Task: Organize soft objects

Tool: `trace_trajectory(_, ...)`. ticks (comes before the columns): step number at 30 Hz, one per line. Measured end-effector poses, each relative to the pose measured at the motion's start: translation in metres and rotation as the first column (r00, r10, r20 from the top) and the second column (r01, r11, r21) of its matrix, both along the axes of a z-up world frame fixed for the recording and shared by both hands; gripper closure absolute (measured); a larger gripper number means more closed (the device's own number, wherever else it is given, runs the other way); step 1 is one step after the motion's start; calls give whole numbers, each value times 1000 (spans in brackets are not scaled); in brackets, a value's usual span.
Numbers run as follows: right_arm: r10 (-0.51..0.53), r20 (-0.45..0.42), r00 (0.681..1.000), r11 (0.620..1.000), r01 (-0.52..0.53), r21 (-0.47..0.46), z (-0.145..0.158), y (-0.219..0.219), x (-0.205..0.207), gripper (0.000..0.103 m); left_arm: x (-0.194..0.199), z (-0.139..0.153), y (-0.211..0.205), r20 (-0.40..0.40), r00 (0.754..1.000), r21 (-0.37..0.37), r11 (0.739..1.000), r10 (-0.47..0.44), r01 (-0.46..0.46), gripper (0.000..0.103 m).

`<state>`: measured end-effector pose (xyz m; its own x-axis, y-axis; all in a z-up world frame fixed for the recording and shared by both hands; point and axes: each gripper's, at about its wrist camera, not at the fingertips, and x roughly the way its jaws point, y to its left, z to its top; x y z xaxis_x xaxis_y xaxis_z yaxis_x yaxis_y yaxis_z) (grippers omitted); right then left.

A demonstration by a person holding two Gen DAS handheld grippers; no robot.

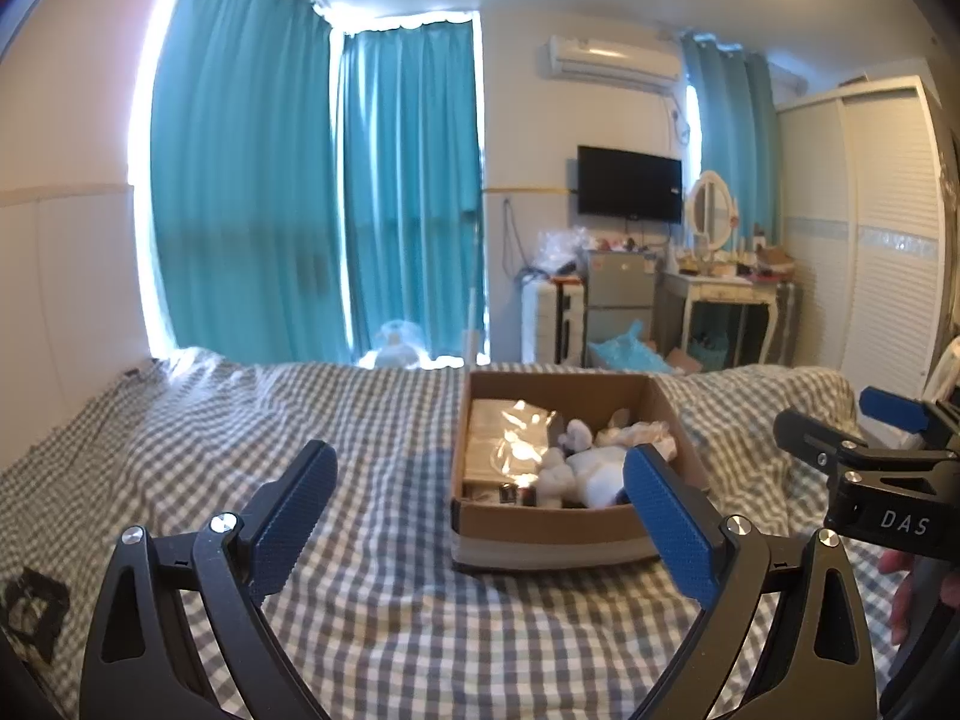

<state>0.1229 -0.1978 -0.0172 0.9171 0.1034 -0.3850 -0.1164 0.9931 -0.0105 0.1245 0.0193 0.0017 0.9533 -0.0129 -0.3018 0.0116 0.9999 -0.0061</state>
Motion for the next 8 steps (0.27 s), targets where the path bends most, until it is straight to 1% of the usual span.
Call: trace_trajectory(8,-1,-3,1000,1000,1,2,-1,0,1,0,1,-3,0,-3,1000,4,1000,4,-4,5)
